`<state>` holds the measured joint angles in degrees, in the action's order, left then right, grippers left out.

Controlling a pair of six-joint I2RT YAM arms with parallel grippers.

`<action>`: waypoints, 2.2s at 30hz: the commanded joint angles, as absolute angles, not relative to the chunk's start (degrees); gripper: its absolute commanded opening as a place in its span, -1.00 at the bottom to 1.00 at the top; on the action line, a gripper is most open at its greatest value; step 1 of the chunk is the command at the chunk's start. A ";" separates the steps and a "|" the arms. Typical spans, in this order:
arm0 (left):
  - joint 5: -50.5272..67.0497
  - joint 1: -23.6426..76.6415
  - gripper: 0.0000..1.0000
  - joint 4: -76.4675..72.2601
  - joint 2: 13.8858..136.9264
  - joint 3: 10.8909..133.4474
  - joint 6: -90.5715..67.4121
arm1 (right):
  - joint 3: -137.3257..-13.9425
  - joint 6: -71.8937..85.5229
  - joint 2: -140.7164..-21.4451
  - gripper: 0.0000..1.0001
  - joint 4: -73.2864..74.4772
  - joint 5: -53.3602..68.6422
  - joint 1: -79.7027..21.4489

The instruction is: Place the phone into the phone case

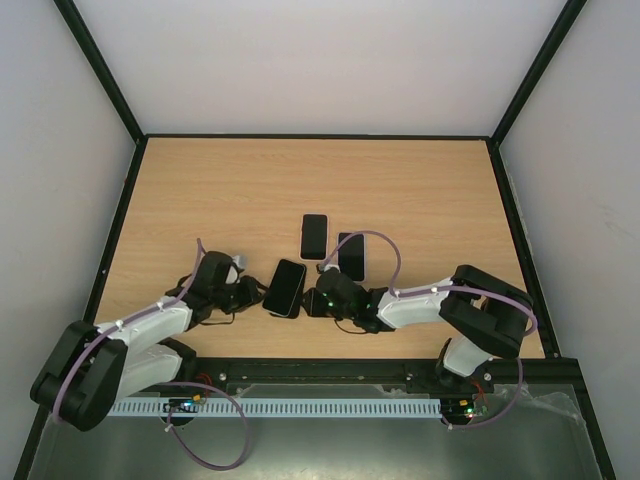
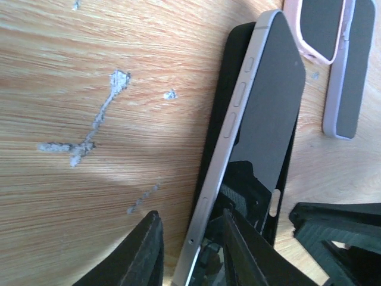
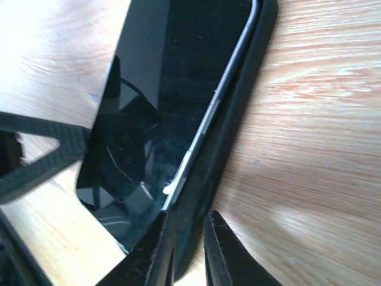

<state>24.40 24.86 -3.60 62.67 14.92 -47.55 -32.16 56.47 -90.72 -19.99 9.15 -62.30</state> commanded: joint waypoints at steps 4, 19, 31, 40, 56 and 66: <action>23.30 25.96 -0.56 -4.46 64.45 15.10 -45.85 | -30.60 59.24 -91.97 -0.75 -27.84 10.49 -62.06; 23.50 28.72 -0.78 -6.55 65.00 15.38 -48.05 | -26.24 63.85 -94.92 -0.59 -38.29 12.93 -61.61; 23.51 29.09 -0.79 -6.42 63.98 15.67 -49.46 | -24.92 64.21 -90.42 -0.54 -36.08 10.35 -61.52; 23.39 29.18 -0.72 -7.44 64.32 15.63 -50.38 | -24.31 64.02 -86.58 -0.21 -30.69 6.28 -61.46; 22.50 30.85 -0.72 -9.99 65.13 14.92 -52.91 | -23.74 65.71 -94.16 -0.06 -41.36 12.45 -61.17; 21.49 35.82 -0.78 -15.84 68.23 14.74 -57.71 | -22.88 67.46 -96.26 -0.24 -46.80 15.19 -61.29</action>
<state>21.65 33.30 -11.53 67.59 14.92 -54.74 -23.79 66.13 -94.70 -41.58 13.39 -61.17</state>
